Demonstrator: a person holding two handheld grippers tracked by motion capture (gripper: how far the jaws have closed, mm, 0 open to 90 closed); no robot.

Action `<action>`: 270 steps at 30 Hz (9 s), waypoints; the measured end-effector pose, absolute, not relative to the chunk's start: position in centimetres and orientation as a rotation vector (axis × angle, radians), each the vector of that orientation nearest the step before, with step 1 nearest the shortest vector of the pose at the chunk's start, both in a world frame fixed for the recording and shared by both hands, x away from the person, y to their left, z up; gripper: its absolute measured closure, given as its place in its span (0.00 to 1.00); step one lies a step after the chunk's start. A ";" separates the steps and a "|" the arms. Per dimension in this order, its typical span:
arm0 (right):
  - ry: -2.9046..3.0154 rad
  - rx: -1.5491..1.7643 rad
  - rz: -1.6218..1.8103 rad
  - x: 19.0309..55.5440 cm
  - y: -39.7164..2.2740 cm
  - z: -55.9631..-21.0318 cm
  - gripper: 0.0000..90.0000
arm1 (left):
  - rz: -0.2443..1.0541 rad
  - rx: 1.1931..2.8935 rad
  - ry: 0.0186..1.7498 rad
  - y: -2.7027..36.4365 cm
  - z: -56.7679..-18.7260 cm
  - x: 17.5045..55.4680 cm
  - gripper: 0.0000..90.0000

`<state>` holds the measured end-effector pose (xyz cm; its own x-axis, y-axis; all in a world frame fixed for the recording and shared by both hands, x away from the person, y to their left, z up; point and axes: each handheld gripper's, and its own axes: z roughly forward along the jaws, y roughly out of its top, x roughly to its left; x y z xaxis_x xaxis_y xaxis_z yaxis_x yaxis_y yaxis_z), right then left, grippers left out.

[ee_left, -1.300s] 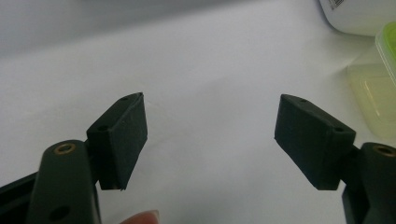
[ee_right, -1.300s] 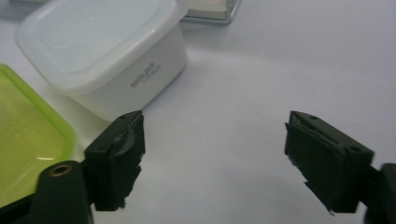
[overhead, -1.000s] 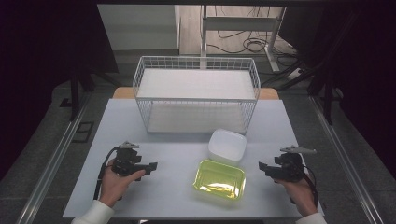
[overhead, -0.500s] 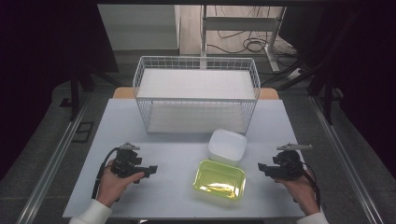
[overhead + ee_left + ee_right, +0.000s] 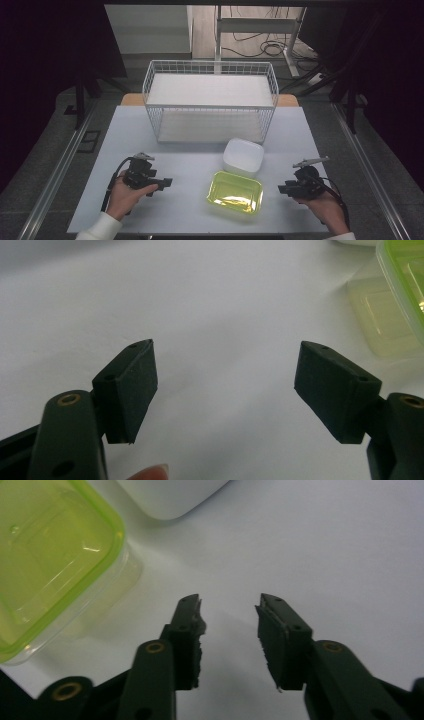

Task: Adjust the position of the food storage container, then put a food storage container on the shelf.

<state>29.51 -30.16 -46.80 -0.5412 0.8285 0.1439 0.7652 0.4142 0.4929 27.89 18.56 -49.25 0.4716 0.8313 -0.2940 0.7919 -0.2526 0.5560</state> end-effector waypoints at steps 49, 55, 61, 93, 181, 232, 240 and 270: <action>2.766 0.959 0.548 29.4 -17.0 -48.4 0.99 | 0.073 2.058 1.363 18.7 -49.5 27.8 0.27; 2.758 0.933 0.546 29.6 -15.2 -48.6 0.99 | 0.085 2.036 1.366 18.9 -49.4 27.7 0.27; 2.730 0.931 0.544 30.0 -13.9 -48.8 0.99 | 0.082 2.043 1.363 18.9 -49.7 27.8 0.27; 2.453 1.185 1.020 29.0 -18.9 -45.9 0.32 | 0.115 1.964 1.373 20.5 -49.6 27.4 0.26; 2.503 1.753 1.442 29.0 -17.6 -50.2 0.86 | -0.498 1.634 1.355 17.4 -52.1 27.1 0.86; 2.454 1.291 1.538 30.4 -17.9 -43.2 0.86 | -0.250 1.641 1.211 17.0 -44.8 27.9 0.87; 2.443 1.249 1.585 31.4 -18.3 -41.0 0.86 | -0.217 1.623 1.183 16.9 -42.8 28.4 0.88; 2.396 1.242 1.643 34.4 -18.7 -37.9 0.87 | -0.189 1.615 1.141 16.8 -39.6 32.0 0.88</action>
